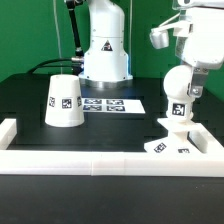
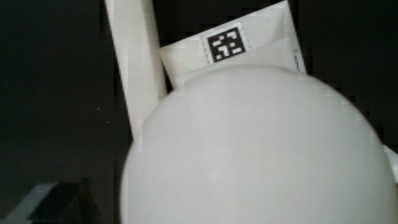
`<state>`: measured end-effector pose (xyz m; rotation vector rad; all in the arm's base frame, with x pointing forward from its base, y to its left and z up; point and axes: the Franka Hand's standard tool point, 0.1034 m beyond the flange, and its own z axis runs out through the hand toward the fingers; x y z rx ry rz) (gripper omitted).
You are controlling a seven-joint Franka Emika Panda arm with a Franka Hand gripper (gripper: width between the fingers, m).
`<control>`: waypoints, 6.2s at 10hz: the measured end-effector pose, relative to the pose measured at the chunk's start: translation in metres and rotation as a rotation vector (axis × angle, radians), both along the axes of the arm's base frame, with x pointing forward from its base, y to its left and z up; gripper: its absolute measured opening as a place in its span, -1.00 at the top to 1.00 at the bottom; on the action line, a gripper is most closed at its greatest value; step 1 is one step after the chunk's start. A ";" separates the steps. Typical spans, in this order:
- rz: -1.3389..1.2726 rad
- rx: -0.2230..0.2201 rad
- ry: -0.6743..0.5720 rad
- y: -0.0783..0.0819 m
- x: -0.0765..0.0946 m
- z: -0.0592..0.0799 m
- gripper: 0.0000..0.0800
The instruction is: Assemble lamp
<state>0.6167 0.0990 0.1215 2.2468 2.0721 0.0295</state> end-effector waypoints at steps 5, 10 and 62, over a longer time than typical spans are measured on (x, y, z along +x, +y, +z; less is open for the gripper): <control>0.073 -0.007 0.010 -0.014 -0.001 -0.002 -0.75; 0.046 -0.006 0.014 -0.021 -0.002 -0.004 -0.46; -1.693 0.147 0.089 0.006 -0.019 -0.001 -0.75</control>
Offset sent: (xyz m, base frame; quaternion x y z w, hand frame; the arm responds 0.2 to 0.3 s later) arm -0.0043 -0.0073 0.0009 -0.0055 0.0016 -0.1026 0.9947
